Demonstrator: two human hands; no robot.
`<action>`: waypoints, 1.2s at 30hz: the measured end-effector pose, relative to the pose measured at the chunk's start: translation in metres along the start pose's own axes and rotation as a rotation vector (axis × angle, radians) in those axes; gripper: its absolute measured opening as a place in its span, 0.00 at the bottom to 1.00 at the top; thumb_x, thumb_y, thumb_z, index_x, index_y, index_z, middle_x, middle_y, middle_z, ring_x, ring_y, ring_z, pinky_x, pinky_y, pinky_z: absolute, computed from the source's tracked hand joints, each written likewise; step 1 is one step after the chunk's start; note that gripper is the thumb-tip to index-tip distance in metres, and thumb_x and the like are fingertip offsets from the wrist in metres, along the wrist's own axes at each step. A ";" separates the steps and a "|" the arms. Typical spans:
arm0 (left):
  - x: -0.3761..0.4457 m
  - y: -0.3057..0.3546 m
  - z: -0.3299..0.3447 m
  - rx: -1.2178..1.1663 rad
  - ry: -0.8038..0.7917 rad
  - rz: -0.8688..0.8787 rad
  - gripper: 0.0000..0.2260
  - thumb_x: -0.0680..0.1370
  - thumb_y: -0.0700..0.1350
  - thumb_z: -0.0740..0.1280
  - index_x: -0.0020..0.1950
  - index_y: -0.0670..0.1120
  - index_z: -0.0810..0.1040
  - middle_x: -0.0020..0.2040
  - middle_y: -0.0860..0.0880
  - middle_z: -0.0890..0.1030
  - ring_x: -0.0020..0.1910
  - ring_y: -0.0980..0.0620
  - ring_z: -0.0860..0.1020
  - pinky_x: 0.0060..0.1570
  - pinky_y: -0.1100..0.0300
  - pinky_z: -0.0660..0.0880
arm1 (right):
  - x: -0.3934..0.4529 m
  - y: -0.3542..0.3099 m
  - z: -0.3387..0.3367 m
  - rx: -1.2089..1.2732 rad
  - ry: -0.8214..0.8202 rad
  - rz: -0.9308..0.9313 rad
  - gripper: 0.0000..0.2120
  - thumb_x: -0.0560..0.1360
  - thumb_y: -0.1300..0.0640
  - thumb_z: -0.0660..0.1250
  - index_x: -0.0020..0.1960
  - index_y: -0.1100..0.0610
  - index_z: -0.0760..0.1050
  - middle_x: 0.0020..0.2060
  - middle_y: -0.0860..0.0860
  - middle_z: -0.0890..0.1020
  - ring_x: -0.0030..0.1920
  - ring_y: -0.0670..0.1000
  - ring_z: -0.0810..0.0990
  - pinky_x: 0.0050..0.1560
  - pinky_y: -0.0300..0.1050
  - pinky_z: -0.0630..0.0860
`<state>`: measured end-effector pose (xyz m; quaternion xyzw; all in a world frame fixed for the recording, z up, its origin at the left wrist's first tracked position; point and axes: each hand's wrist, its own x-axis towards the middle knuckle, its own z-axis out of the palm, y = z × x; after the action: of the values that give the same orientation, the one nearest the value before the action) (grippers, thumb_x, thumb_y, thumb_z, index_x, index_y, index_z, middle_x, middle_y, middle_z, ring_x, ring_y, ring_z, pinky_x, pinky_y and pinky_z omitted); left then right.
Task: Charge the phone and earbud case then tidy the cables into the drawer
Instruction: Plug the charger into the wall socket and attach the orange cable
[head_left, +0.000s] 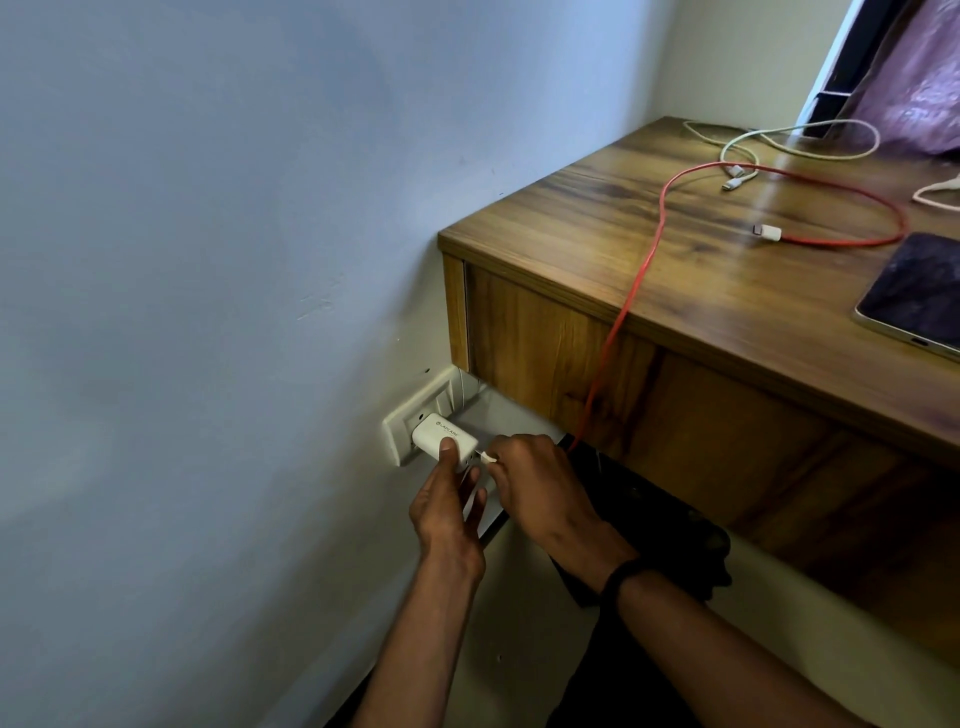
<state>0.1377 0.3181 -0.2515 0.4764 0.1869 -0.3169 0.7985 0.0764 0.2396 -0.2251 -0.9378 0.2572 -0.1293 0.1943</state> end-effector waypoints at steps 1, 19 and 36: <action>0.000 0.000 0.000 -0.001 0.000 0.000 0.12 0.78 0.48 0.73 0.60 0.45 0.82 0.54 0.45 0.86 0.55 0.47 0.84 0.51 0.54 0.80 | 0.001 0.000 0.000 -0.003 0.004 0.000 0.08 0.81 0.58 0.67 0.57 0.59 0.81 0.52 0.55 0.86 0.54 0.53 0.84 0.48 0.39 0.75; 0.008 -0.002 -0.002 0.034 -0.007 0.056 0.05 0.78 0.48 0.74 0.49 0.48 0.83 0.50 0.45 0.86 0.53 0.48 0.84 0.54 0.51 0.79 | 0.002 -0.006 0.010 -0.027 0.065 0.071 0.11 0.78 0.57 0.72 0.59 0.58 0.80 0.56 0.54 0.83 0.57 0.54 0.82 0.49 0.40 0.72; 0.009 0.006 -0.005 0.034 -0.016 0.000 0.09 0.77 0.48 0.75 0.53 0.45 0.83 0.55 0.43 0.86 0.58 0.45 0.83 0.56 0.53 0.79 | -0.004 -0.005 0.015 -0.032 0.064 -0.022 0.08 0.81 0.59 0.67 0.60 0.57 0.78 0.52 0.55 0.82 0.53 0.54 0.81 0.50 0.45 0.78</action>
<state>0.1477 0.3219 -0.2556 0.4872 0.1754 -0.3238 0.7918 0.0808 0.2500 -0.2364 -0.9389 0.2549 -0.1574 0.1695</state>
